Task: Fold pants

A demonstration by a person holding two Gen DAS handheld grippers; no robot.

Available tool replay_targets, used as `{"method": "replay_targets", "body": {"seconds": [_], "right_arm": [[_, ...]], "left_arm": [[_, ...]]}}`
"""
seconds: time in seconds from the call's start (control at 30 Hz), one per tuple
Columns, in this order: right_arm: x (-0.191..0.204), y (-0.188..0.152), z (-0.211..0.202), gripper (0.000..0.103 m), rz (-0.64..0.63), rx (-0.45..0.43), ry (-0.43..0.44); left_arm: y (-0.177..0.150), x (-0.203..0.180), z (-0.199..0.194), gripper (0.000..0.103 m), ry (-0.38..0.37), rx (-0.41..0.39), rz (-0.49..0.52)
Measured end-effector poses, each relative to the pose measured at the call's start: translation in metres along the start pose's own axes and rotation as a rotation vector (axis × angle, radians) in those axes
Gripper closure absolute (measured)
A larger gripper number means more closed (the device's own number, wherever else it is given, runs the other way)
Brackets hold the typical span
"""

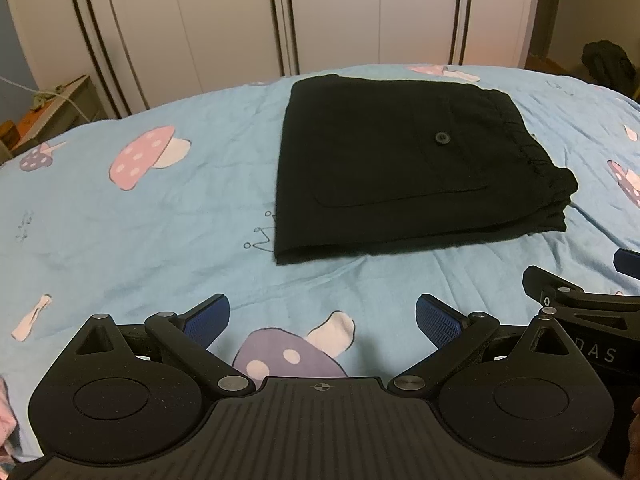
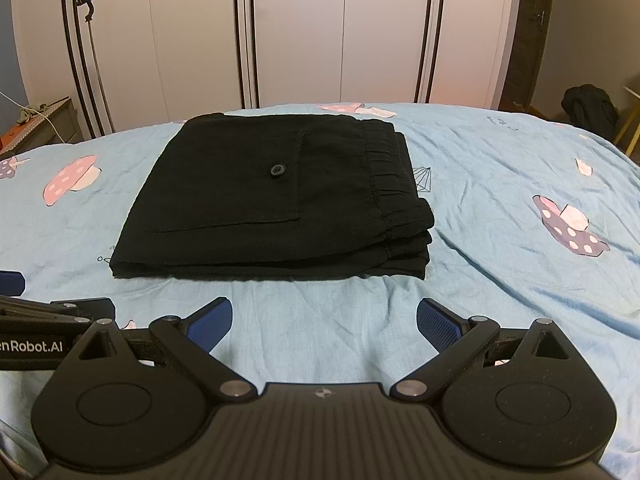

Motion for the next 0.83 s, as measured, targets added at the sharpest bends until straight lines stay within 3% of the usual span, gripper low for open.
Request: {"method": "replay_targets", "body": {"seconds": [0.83], "right_arm": [[-0.0009,-0.0004,0.0009,0.004,0.008,0.003,-0.004]], "left_arm": [[0.0004,0.0002,-0.0005,0.001,-0.018,-0.024,0.01]]}}
Point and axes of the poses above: each gripper's, at about its wrist camera, not at the fingertips, and z roughly the way its jaws point, x to its left, y to its top, the point moved 1 cm from there along z, roughly the way its jaws point, and after that the axes turned 14 degrees about -x, right-handed, at the moved point
